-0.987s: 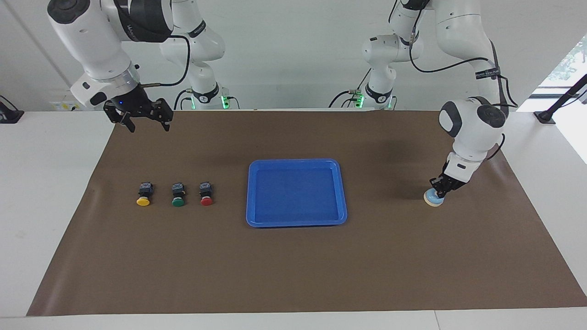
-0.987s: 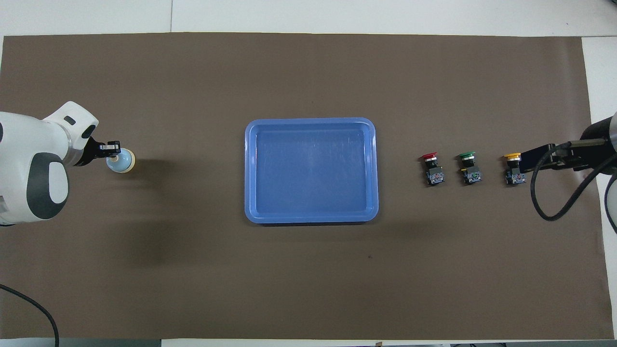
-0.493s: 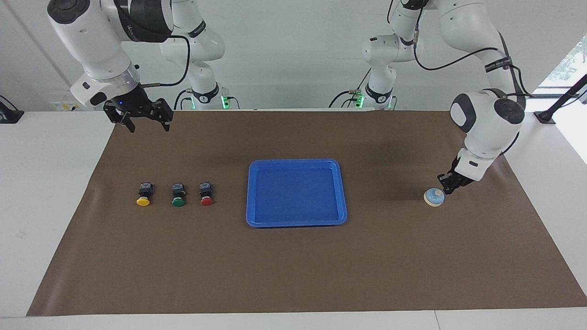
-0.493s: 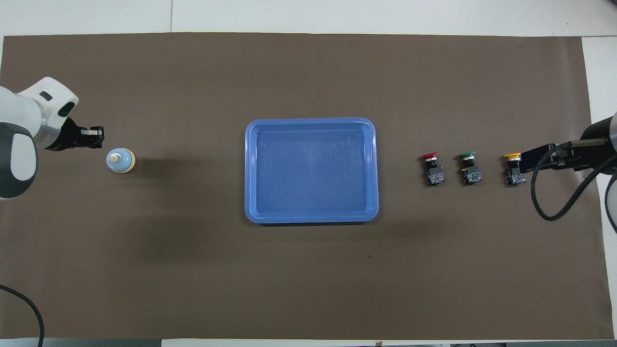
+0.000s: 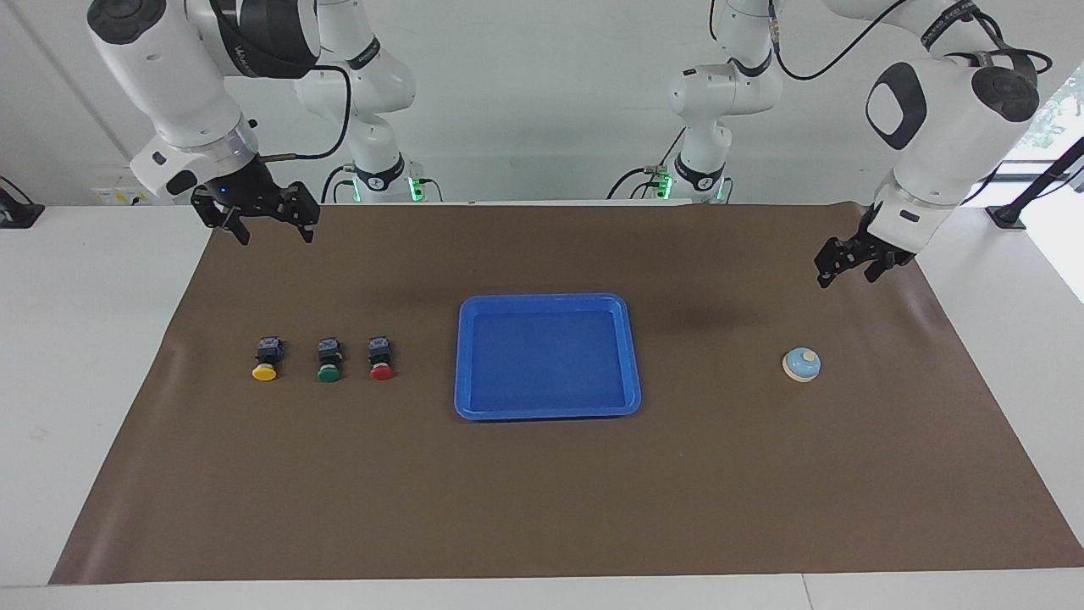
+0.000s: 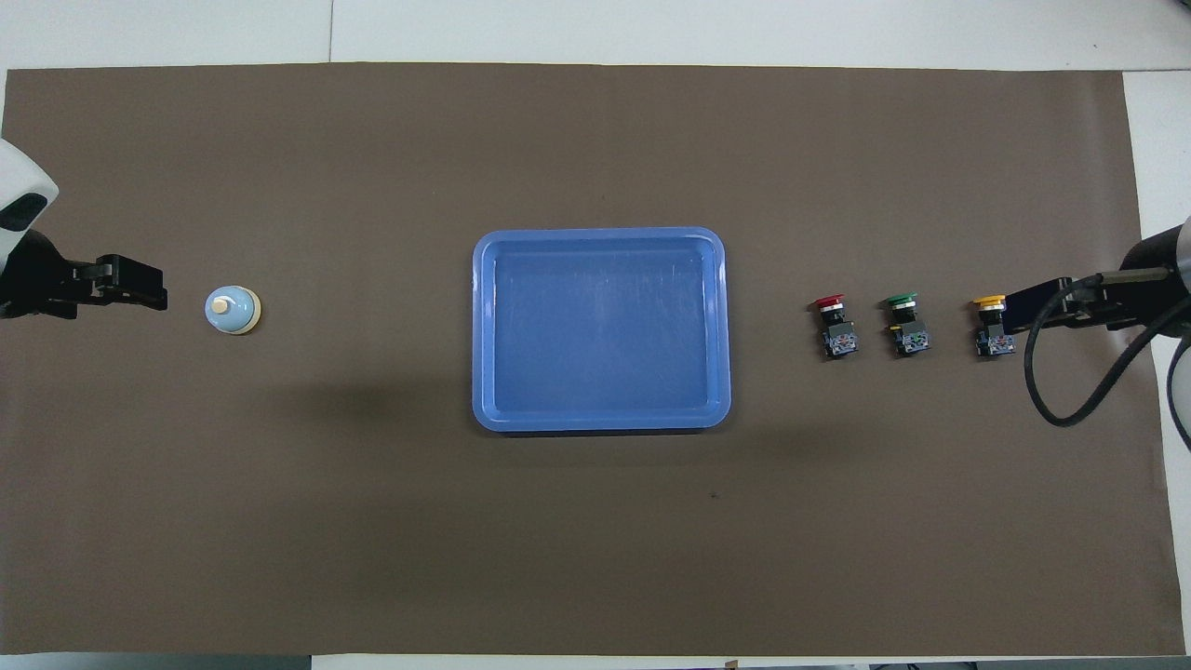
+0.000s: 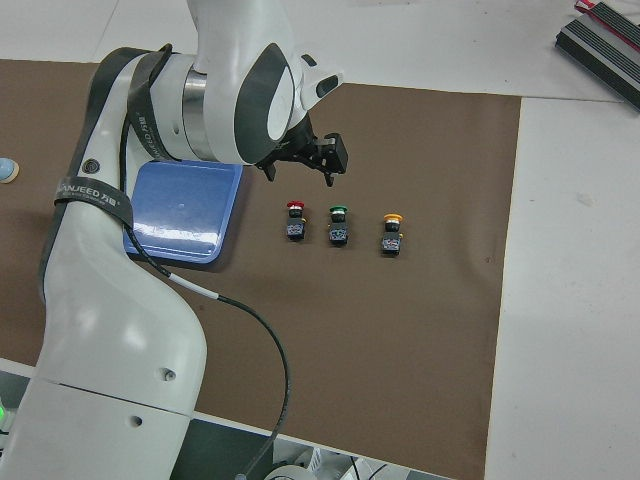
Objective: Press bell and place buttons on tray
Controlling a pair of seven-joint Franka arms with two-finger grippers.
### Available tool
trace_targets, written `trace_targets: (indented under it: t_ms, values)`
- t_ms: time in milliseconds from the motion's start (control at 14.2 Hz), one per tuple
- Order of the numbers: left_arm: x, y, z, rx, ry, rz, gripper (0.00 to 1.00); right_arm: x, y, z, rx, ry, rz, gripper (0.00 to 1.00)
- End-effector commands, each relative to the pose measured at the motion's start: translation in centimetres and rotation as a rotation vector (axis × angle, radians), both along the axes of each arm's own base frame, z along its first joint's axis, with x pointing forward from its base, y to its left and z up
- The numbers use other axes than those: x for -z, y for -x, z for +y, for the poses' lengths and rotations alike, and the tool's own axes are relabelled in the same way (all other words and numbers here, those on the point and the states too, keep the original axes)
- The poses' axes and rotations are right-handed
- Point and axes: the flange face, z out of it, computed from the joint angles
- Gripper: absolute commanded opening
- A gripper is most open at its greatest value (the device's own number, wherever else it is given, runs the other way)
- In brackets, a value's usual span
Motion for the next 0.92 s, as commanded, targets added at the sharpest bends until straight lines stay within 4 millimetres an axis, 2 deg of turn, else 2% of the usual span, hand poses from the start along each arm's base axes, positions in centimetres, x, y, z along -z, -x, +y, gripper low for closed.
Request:
trace_targets:
  t_ms: [0, 70, 211, 352, 493, 846]
  values:
    - [-3.3, 0.8, -1.4, 0.028, 0.004, 0.023, 1.00, -0.2, 0.3, -0.3, -0.012, -0.009, 0.009, 1.00]
    - [-4.2, 0.9, -1.4, 0.029, 0.004, 0.046, 1.00, -0.2, 0.3, -0.3, -0.012, -0.009, 0.009, 1.00]
    - [-4.3, 1.3, -1.5, 0.035, 0.005, 0.063, 1.00, -0.3, 0.3, -0.3, -0.012, -0.009, 0.008, 1.00]
    - [-5.0, 1.4, -2.7, 0.056, 0.000, 0.074, 1.00, -0.3, 0.3, -0.3, -0.012, -0.009, 0.008, 1.00]
    - [-4.5, 1.5, -2.6, 0.053, 0.003, 0.060, 1.00, -0.3, 0.3, -0.3, -0.012, -0.009, 0.006, 1.00]
    - [-4.5, 1.5, -2.5, 0.042, 0.003, 0.060, 1.00, -0.3, 0.3, -0.3, -0.012, -0.009, 0.008, 1.00]
